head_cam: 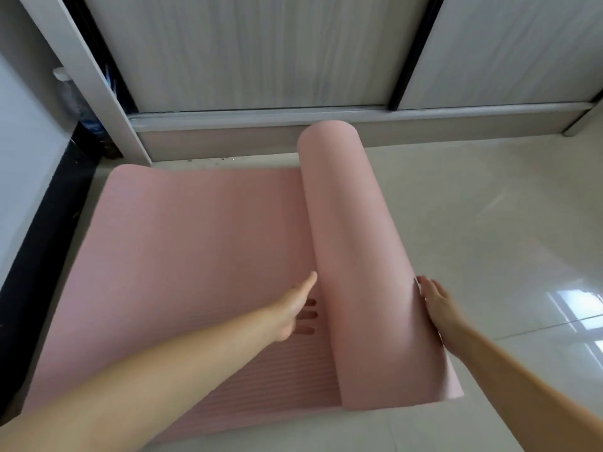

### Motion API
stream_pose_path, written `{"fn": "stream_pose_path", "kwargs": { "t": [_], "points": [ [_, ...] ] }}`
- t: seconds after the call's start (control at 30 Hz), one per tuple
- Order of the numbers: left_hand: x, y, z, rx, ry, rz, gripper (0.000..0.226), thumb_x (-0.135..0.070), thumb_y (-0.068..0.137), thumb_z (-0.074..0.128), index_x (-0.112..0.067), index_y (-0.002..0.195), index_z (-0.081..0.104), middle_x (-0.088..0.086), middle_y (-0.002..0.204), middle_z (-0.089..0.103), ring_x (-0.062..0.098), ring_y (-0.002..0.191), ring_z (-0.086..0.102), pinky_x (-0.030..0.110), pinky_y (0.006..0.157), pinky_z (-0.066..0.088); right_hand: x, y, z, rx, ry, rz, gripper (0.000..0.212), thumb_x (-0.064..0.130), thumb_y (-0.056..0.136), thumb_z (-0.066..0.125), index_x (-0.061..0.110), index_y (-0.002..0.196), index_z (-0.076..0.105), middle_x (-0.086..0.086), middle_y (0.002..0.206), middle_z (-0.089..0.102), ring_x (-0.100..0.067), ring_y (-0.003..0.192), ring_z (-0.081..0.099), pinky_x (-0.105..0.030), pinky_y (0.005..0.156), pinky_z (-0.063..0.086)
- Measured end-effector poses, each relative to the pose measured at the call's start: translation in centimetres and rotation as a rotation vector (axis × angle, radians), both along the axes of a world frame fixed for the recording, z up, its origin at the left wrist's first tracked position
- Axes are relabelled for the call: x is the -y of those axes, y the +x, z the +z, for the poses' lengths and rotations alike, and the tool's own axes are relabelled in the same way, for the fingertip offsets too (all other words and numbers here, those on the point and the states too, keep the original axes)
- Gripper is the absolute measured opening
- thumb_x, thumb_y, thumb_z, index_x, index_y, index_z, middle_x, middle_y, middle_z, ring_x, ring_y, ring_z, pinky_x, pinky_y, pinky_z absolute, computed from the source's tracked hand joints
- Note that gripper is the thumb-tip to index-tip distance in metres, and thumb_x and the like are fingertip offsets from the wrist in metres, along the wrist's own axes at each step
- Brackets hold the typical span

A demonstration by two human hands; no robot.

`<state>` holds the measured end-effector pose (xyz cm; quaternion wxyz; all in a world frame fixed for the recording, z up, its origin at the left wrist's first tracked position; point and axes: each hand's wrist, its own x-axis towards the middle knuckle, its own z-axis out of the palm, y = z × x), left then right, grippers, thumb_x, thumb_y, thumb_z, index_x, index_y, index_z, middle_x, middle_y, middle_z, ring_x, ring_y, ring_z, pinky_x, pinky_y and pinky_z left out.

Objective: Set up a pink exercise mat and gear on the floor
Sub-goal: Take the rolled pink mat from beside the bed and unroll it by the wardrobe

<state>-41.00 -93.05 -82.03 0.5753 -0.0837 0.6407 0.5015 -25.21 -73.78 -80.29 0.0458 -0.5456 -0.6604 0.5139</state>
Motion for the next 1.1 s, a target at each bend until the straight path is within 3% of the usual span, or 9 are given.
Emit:
{"fn": "stream_pose_path", "kwargs": {
  "t": [0.17, 0.3, 0.4, 0.47, 0.63, 0.73, 0.83, 0.97, 1.1],
  "points": [
    [-4.5, 3.0, 1.6, -0.013, 0.048, -0.064, 0.034, -0.051, 0.094, 0.046, -0.027, 0.117, 0.050, 0.001, 0.100, 0.053, 0.018, 0.082, 0.055, 0.032, 0.065, 0.048, -3.2, -0.2, 0.5, 0.030, -0.006, 0.062, 0.044, 0.032, 0.103, 0.032, 0.009, 0.135, 0.050, -0.012, 0.132, 0.055, -0.022, 0.111, 0.050, -0.034, 0.102, 0.036],
    [-6.1, 4.7, 2.1, -0.093, -0.043, -0.057, 0.048, -0.046, 0.092, 0.051, -0.033, 0.137, 0.040, -0.005, 0.131, 0.053, 0.020, 0.112, 0.054, 0.041, 0.091, 0.047, -4.8, 0.3, 0.5, 0.027, -0.071, 0.146, 0.044, 0.030, 0.103, 0.031, 0.008, 0.136, 0.049, -0.008, 0.128, 0.054, -0.018, 0.107, 0.046, -0.030, 0.097, 0.034],
    [-7.7, 6.0, 4.1, -0.127, -0.122, 0.011, 0.048, -0.043, 0.094, 0.052, -0.035, 0.138, 0.038, -0.010, 0.123, 0.055, 0.016, 0.107, 0.056, 0.038, 0.091, 0.046, -6.1, 0.9, 1.4, 0.069, -0.137, 0.266, 0.044, 0.034, 0.102, 0.030, 0.010, 0.133, 0.051, -0.005, 0.117, 0.054, -0.020, 0.105, 0.046, -0.038, 0.106, 0.040],
    [-9.0, 6.8, 5.3, -0.130, -0.165, 0.058, 0.042, -0.041, 0.095, 0.050, -0.032, 0.135, 0.041, -0.009, 0.113, 0.058, 0.015, 0.094, 0.056, 0.035, 0.081, 0.046, -7.0, 1.2, 2.3, 0.100, -0.194, 0.350, 0.040, 0.036, 0.101, 0.031, 0.013, 0.127, 0.052, -0.005, 0.110, 0.052, -0.021, 0.100, 0.048, -0.039, 0.096, 0.045],
    [-13.4, 8.9, 7.5, -0.198, -0.304, 0.052, 0.058, -0.040, 0.095, 0.046, -0.029, 0.149, 0.026, 0.001, 0.148, 0.044, 0.023, 0.130, 0.048, 0.041, 0.106, 0.040, -9.7, 2.1, 5.7, 0.101, -0.253, 0.520, 0.024, 0.028, 0.097, 0.035, 0.021, 0.097, 0.058, -0.002, 0.089, 0.054, -0.020, 0.077, 0.048, -0.027, 0.064, 0.037],
    [-15.8, 8.8, 8.4, -0.214, -0.304, 0.104, 0.051, -0.028, 0.098, 0.041, -0.027, 0.148, 0.029, 0.004, 0.131, 0.055, 0.020, 0.106, 0.061, 0.027, 0.085, 0.049, -11.0, 2.3, 6.1, 0.108, -0.202, 0.503, 0.018, 0.025, 0.096, 0.038, 0.020, 0.093, 0.055, -0.006, 0.089, 0.060, -0.021, 0.072, 0.048, -0.024, 0.057, 0.038],
    [-17.1, 8.6, 8.5, -0.167, -0.276, 0.151, 0.051, -0.027, 0.099, 0.035, -0.031, 0.148, 0.022, 0.004, 0.091, 0.062, 0.014, 0.068, 0.059, 0.023, 0.061, 0.035, -12.7, 2.0, 4.8, 0.170, -0.052, 0.375, 0.014, 0.029, 0.096, 0.042, 0.017, 0.093, 0.048, -0.025, 0.113, 0.060, -0.030, 0.087, 0.055, -0.031, 0.075, 0.039],
    [-20.7, 7.5, 6.7, -0.213, -0.250, 0.105, 0.047, -0.020, 0.100, 0.033, -0.011, 0.145, 0.033, 0.014, 0.141, 0.048, 0.029, 0.128, 0.049, 0.038, 0.107, 0.037, -15.2, 2.0, 4.6, 0.260, -0.004, 0.311, 0.028, 0.032, 0.099, 0.040, 0.008, 0.110, 0.051, -0.023, 0.117, 0.058, -0.035, 0.108, 0.056, -0.034, 0.090, 0.043],
    [-24.6, 7.2, 3.5, -0.187, -0.189, 0.131, 0.058, -0.031, 0.096, 0.039, -0.009, 0.149, 0.030, 0.009, 0.152, 0.037, 0.027, 0.136, 0.042, 0.039, 0.114, 0.033, -16.8, 3.6, 6.6, 0.249, -0.199, 0.314, 0.031, 0.033, 0.101, 0.033, 0.013, 0.110, 0.056, -0.002, 0.083, 0.054, -0.016, 0.067, 0.050, -0.023, 0.064, 0.037]
  ]
}}
